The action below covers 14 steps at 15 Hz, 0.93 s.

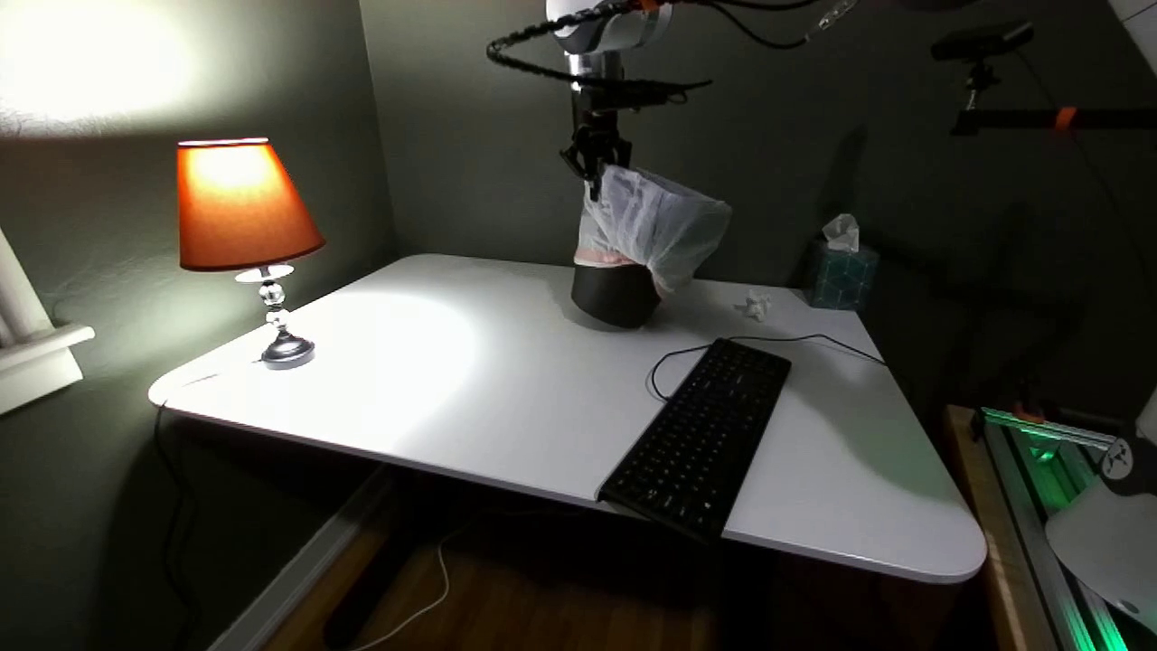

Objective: Pick up the bucket then put the white paper into it

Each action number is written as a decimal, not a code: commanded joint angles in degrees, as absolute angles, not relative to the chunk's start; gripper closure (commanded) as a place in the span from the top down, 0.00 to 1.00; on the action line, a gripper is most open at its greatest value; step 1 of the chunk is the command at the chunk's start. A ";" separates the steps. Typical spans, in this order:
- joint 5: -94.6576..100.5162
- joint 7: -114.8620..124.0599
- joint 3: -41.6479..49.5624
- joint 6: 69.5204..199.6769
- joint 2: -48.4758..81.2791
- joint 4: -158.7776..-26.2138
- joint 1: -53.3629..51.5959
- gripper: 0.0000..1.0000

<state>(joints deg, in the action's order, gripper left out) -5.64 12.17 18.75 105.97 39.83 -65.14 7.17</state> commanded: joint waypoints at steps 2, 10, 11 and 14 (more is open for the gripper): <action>6.08 11.74 17.83 102.32 44.54 -62.71 7.29 0.03; 14.64 9.35 17.27 104.63 44.23 -65.16 6.01 0.50; 14.77 9.24 17.15 105.16 43.82 -65.50 5.96 0.56; 15.26 10.05 17.53 107.77 41.37 -67.88 5.31 0.78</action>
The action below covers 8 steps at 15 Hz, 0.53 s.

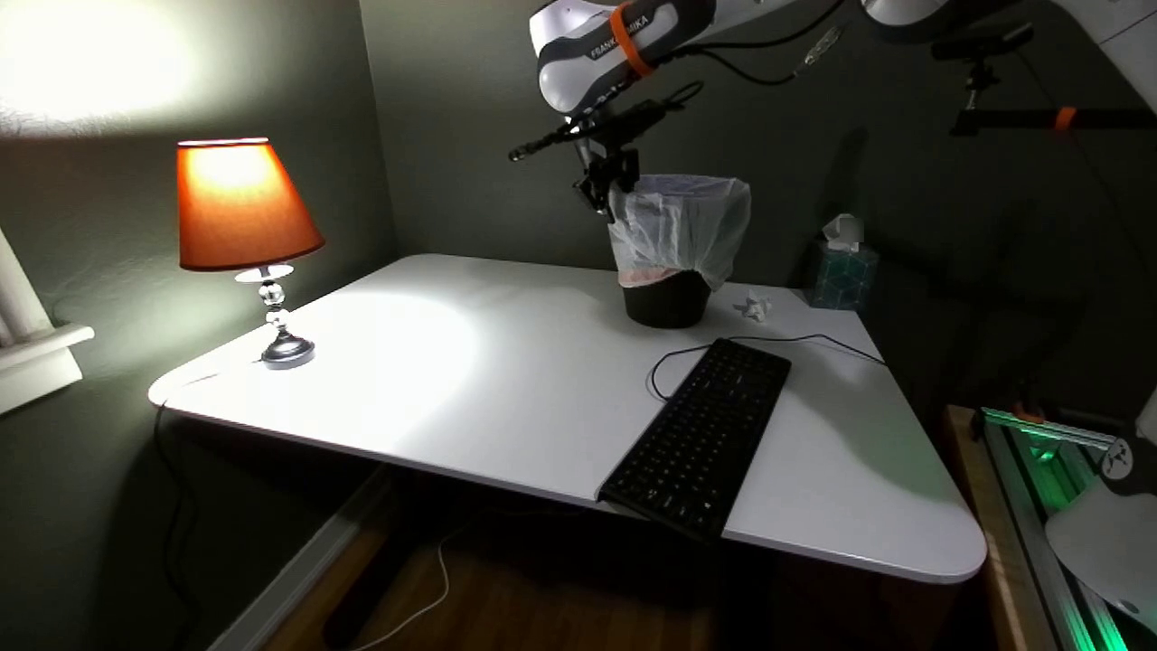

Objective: Pick up the bucket then put the white paper into it

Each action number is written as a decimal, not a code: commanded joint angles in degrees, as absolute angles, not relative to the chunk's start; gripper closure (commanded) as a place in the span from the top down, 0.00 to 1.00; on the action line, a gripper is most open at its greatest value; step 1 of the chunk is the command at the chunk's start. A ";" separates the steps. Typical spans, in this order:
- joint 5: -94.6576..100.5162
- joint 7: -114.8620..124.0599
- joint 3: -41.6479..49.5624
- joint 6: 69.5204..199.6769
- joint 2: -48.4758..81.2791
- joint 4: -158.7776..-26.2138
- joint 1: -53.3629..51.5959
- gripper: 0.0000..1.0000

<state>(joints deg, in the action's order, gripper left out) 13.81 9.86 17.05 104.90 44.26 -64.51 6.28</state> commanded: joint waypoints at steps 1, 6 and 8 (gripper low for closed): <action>15.23 10.67 17.65 109.17 40.03 -69.13 5.11 0.87; 12.82 14.91 17.45 117.09 31.26 -77.76 5.30 1.00; 11.70 17.97 17.46 120.70 26.81 -82.98 5.46 1.00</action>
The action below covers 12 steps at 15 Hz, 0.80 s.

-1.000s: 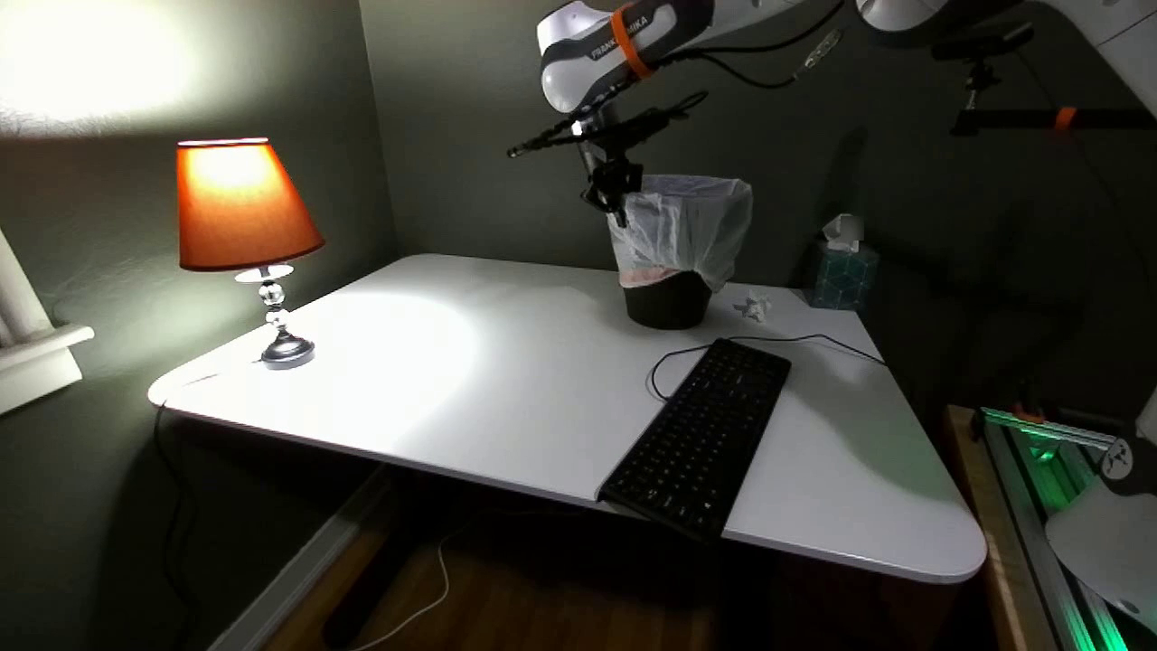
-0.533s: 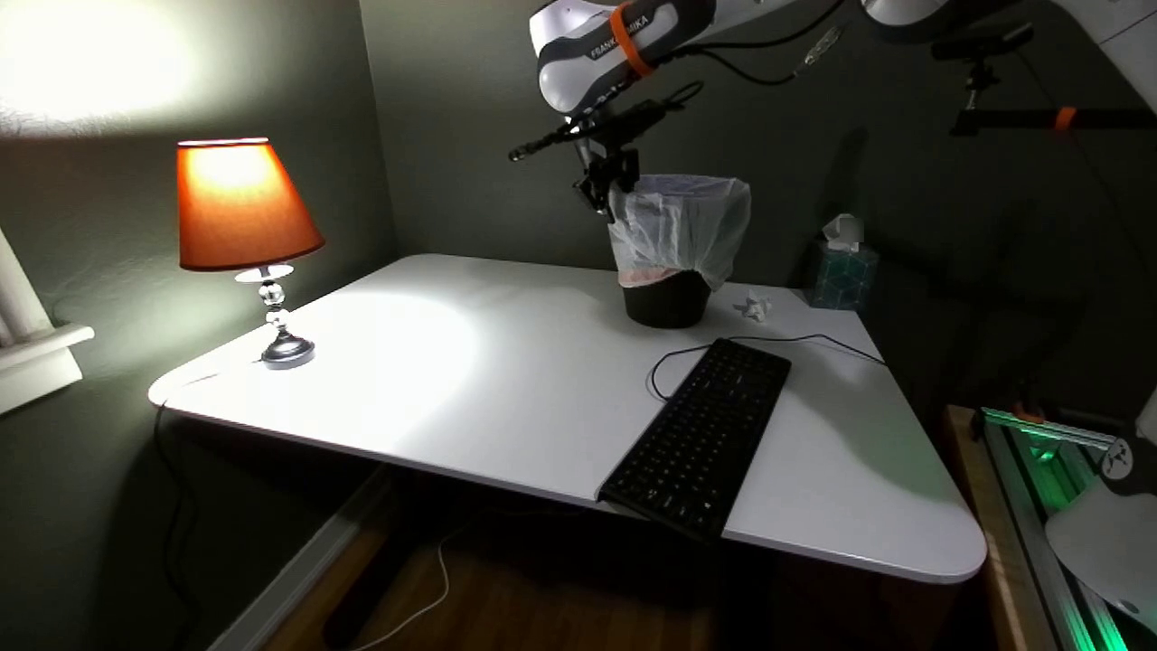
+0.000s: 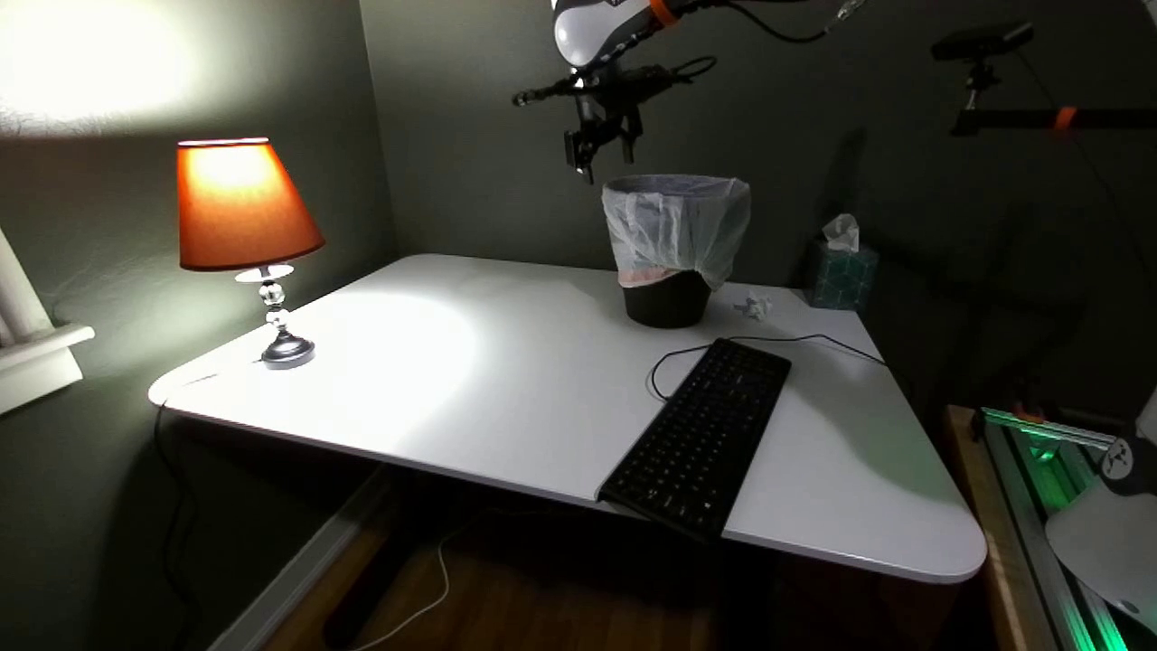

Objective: Pick up the bucket then put the white paper into it

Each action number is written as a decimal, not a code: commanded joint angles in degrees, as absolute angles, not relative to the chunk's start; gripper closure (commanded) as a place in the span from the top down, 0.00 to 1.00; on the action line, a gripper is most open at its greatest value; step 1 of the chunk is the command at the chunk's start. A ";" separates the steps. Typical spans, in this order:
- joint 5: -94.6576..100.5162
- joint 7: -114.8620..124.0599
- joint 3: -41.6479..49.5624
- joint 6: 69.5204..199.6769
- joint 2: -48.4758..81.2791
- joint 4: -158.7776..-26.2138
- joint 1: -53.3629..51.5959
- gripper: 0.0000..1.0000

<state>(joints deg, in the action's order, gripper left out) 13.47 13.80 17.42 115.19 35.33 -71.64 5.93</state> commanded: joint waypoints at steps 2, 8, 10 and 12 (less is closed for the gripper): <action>10.23 21.96 17.71 123.20 23.10 -87.62 5.68 1.00; 10.60 35.72 18.51 133.60 12.60 -102.50 6.97 1.00; 11.85 41.21 19.64 137.42 9.32 -107.95 7.19 1.00; 12.34 46.29 20.35 140.65 6.58 -112.43 7.84 1.00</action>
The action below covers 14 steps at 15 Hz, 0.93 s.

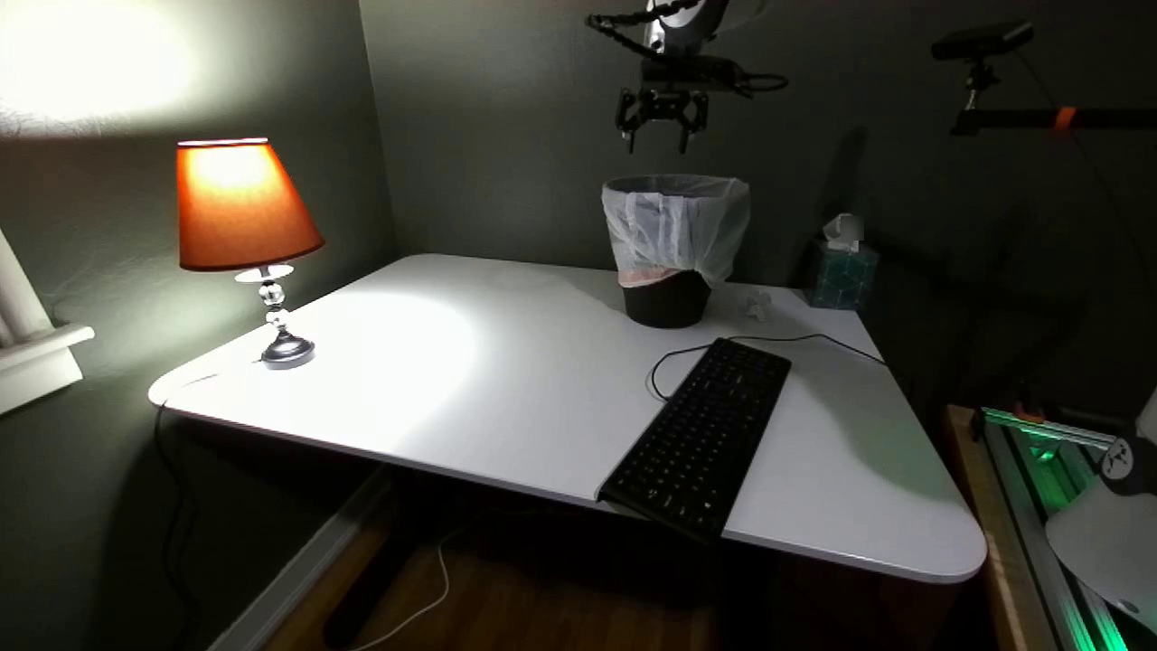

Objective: Pick up the bucket then put the white paper into it

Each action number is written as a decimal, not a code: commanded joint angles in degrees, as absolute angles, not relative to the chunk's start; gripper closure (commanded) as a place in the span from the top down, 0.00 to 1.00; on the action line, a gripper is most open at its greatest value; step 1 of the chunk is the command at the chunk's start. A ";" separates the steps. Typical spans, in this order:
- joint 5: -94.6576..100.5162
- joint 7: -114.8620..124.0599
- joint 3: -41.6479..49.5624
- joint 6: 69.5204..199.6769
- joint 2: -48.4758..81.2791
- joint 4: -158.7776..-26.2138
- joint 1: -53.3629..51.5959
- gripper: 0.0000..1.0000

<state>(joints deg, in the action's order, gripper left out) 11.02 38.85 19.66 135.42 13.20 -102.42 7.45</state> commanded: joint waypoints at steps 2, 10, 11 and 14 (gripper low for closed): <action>12.94 51.34 20.83 143.94 3.82 -116.47 8.64 1.00; 16.95 71.84 22.00 148.72 -1.36 -123.24 15.29 1.00; 16.54 73.89 22.00 148.63 -1.67 -123.84 16.11 1.00; 13.81 79.02 21.86 147.97 -2.31 -125.49 18.12 1.00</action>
